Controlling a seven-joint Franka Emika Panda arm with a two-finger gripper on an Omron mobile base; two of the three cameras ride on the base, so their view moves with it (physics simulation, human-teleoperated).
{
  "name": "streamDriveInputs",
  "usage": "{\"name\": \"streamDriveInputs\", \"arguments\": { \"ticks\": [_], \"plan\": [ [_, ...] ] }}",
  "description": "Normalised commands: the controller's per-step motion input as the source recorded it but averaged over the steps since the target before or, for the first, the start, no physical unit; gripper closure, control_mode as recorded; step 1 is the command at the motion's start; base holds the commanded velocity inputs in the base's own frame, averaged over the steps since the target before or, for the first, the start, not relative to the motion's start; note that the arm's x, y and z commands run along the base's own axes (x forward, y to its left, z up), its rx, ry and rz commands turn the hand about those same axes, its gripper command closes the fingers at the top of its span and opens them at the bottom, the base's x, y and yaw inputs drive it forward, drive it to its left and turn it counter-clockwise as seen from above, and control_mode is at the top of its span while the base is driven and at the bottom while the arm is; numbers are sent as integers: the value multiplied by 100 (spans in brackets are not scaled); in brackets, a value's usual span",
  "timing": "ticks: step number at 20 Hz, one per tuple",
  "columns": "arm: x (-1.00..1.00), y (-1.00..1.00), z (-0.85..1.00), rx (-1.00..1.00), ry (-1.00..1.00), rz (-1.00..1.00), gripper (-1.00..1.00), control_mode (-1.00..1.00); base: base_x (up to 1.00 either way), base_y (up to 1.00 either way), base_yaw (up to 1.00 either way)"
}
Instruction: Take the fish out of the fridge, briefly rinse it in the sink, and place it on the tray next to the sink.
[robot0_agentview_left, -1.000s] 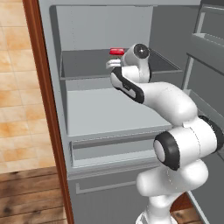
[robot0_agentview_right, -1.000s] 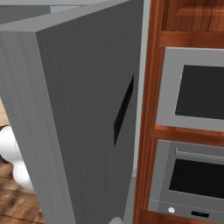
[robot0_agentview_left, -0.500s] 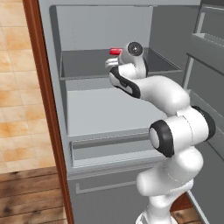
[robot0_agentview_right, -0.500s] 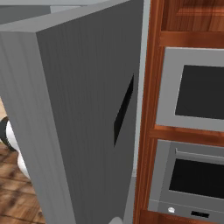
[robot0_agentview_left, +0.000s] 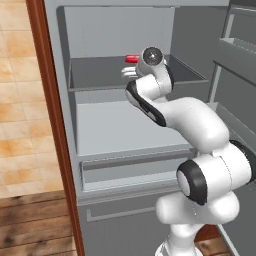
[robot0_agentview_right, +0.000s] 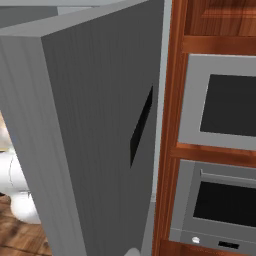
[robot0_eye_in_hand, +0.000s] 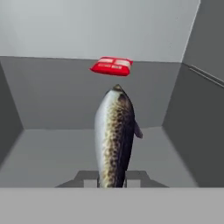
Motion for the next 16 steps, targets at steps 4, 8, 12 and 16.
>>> {"name": "streamDriveInputs", "arguments": {
  "ticks": [4, 8, 12, 16],
  "plan": [
    [-100, 1, 35, 6, -10, -14, 100, -100, 0, 0, 0],
    [-100, 37, -50, -1, 1, -9, 100, -100, 0, 0, 0],
    [-100, 40, -100, -1, 7, -4, 100, -100, 0, 0, 0],
    [-100, -10, -77, 20, 34, -17, 100, -100, 0, 0, 0]
  ]
}}
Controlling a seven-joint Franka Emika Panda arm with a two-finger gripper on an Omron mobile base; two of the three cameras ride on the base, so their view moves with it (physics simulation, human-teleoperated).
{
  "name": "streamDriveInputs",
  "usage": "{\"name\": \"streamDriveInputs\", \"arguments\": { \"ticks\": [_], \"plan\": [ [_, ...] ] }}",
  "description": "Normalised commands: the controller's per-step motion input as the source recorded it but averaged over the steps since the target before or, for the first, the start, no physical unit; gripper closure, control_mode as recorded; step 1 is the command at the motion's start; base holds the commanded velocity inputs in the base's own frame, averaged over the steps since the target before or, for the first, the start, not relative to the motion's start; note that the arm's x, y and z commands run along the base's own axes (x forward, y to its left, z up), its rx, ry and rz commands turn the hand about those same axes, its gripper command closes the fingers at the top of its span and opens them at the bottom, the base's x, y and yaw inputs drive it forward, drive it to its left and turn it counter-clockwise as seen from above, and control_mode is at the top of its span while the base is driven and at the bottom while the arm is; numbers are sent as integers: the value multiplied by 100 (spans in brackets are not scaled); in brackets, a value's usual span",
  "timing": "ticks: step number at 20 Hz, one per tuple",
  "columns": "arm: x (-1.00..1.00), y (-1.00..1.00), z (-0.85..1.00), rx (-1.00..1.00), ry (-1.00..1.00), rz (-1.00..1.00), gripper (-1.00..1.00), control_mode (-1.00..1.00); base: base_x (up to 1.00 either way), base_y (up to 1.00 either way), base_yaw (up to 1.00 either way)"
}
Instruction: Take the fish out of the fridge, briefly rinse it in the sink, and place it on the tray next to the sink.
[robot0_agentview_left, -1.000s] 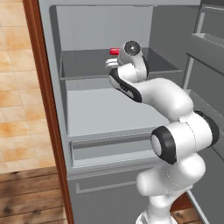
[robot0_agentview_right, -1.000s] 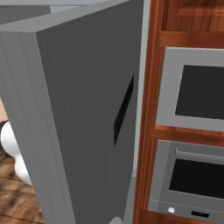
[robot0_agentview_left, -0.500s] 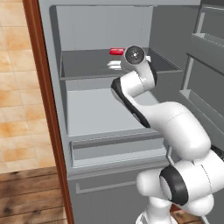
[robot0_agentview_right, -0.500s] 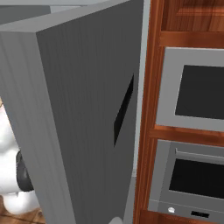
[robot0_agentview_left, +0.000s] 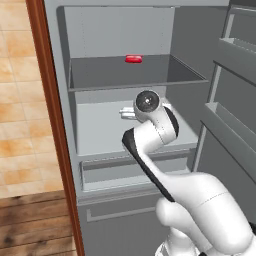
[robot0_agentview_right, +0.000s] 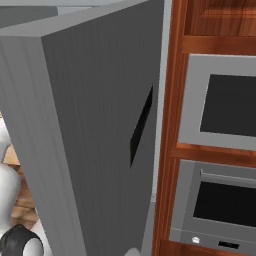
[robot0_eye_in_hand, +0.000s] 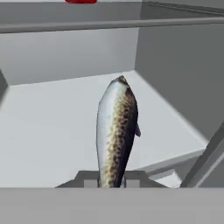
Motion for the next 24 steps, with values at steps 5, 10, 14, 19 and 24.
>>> {"name": "streamDriveInputs", "arguments": {
  "ticks": [5, 10, 14, 19, 24],
  "plan": [
    [-53, -34, -23, 13, 3, -8, 100, -100, 0, 0, 0],
    [-23, 17, -13, 1, 0, 4, 100, 100, -20, 4, 9],
    [0, 0, 0, 0, 0, 0, 100, 100, -95, 4, 61],
    [0, 0, 0, 0, 0, 0, 100, 100, -43, 18, 80],
    [0, 0, 0, 0, 0, 0, 100, 100, 0, 41, 90]
  ]
}}
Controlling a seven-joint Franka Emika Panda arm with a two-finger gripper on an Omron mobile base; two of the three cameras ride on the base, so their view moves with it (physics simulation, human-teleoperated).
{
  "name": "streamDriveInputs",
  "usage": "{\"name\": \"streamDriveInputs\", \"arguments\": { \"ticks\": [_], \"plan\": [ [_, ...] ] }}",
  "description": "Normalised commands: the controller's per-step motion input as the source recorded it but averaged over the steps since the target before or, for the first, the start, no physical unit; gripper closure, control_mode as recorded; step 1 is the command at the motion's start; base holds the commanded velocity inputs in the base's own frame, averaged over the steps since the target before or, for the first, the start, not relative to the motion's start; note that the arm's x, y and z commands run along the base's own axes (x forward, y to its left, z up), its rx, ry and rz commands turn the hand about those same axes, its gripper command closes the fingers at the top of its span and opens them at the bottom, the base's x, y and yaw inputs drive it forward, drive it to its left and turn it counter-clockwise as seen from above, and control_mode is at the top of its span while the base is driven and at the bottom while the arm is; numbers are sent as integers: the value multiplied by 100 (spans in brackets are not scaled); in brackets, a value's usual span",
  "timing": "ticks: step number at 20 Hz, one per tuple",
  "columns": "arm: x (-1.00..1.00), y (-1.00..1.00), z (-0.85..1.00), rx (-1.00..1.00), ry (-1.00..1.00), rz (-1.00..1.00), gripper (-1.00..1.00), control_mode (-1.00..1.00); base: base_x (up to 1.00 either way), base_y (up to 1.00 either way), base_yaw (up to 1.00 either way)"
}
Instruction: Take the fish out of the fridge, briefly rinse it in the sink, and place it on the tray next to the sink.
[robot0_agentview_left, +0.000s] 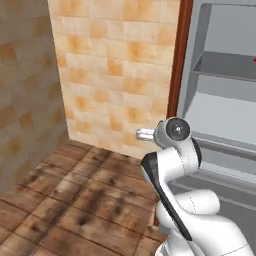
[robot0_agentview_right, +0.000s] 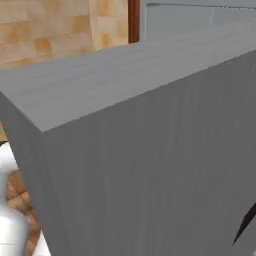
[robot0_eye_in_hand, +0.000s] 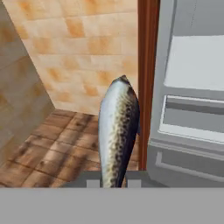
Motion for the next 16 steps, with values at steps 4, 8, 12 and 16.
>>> {"name": "streamDriveInputs", "arguments": {
  "ticks": [4, 8, 12, 16],
  "plan": [
    [0, 0, 0, 0, 0, 0, 100, 100, 0, 44, 89],
    [0, 0, 0, 0, 0, 0, 100, 100, 0, 43, 90],
    [0, 0, 0, 0, 0, 0, 100, 100, 0, 35, 93],
    [0, 0, 0, 0, 0, 0, 100, 100, 0, 21, 97]
  ]
}}
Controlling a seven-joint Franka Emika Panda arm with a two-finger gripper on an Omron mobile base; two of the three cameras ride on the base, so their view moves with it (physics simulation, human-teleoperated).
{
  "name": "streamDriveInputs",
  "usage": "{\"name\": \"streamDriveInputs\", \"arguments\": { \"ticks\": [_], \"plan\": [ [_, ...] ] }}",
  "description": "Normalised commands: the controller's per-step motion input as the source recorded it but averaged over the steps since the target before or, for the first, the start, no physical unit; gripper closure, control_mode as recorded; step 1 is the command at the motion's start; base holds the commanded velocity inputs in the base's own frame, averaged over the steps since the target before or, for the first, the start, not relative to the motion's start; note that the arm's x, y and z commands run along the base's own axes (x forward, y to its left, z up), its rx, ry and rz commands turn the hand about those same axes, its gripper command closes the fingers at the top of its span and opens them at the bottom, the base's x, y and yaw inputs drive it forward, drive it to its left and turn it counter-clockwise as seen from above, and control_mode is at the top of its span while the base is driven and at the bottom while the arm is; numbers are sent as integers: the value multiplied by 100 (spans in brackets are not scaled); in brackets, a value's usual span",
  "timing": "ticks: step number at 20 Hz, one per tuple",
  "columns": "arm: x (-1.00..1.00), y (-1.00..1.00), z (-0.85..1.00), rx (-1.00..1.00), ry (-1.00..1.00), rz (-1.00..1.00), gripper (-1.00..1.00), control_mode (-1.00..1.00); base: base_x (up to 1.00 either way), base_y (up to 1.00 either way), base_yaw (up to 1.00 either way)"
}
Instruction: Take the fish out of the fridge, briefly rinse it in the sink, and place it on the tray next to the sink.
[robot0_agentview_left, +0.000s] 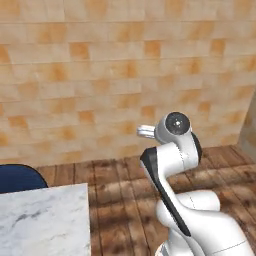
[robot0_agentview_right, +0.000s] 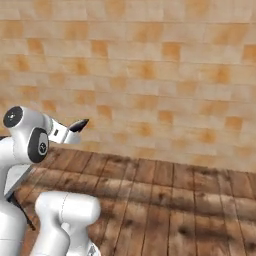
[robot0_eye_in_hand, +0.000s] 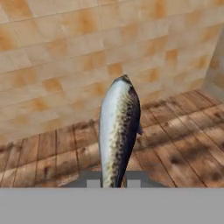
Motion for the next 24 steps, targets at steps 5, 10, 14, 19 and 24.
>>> {"name": "streamDriveInputs", "arguments": {
  "ticks": [5, 10, 14, 19, 24],
  "plan": [
    [0, 0, 0, 0, 0, 0, 100, 100, 41, 0, 89],
    [0, 0, 0, 0, 0, 0, 100, 100, 100, 0, 63],
    [0, 0, 0, 0, 0, 0, 100, 100, 100, -22, 50],
    [0, 0, 0, 0, 0, 0, 100, 100, 100, -38, 45],
    [0, 0, 0, 0, 0, 0, 100, 100, 100, -52, 45]
  ]
}}
